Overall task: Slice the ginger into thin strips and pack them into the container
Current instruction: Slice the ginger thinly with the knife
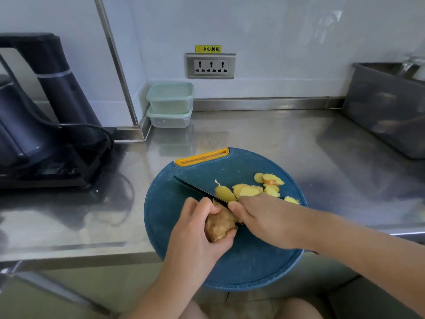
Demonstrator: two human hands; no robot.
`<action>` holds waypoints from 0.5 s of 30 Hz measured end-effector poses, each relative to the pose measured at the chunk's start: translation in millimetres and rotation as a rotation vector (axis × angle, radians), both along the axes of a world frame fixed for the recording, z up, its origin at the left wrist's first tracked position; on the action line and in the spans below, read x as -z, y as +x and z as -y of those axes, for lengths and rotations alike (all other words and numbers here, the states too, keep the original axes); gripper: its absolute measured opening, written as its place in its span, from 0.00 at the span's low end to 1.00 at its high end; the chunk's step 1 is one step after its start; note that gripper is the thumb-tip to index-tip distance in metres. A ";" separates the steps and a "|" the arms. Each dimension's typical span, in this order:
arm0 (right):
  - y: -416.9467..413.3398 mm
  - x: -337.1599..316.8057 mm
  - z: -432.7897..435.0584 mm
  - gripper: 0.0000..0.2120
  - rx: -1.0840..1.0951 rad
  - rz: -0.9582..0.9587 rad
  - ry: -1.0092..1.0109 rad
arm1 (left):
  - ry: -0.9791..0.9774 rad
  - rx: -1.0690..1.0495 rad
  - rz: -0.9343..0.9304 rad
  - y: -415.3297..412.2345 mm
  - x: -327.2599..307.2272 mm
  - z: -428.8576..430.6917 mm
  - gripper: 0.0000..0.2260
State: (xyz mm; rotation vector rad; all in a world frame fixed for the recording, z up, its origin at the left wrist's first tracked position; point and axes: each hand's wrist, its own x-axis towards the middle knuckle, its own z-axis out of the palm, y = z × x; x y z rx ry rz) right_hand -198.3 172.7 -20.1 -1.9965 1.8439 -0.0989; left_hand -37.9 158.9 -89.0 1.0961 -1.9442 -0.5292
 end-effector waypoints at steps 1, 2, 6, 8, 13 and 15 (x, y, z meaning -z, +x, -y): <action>3.5 -1.4 5.3 0.23 -0.001 0.024 -0.001 | 0.008 0.002 0.001 0.2 -0.9 -0.7 0.17; 6.4 -3.6 8.9 0.23 0.005 0.049 0.005 | 0.018 0.004 -0.001 0.4 -1.7 -1.2 0.18; 11.0 -11.1 12.5 0.19 0.072 0.121 0.034 | 0.068 -0.014 -0.007 0.4 -4.3 -3.6 0.18; 6.9 -12.2 12.2 0.14 0.153 0.145 0.104 | 0.098 -0.028 -0.016 0.4 -6.9 -5.1 0.18; -31.7 -18.7 0.3 0.28 0.367 0.421 0.246 | 0.130 -0.034 -0.039 0.2 -7.5 -3.5 0.17; -47.8 -23.8 -7.5 0.28 0.439 0.571 0.325 | 0.122 -0.025 -0.038 -0.3 -5.9 -3.1 0.17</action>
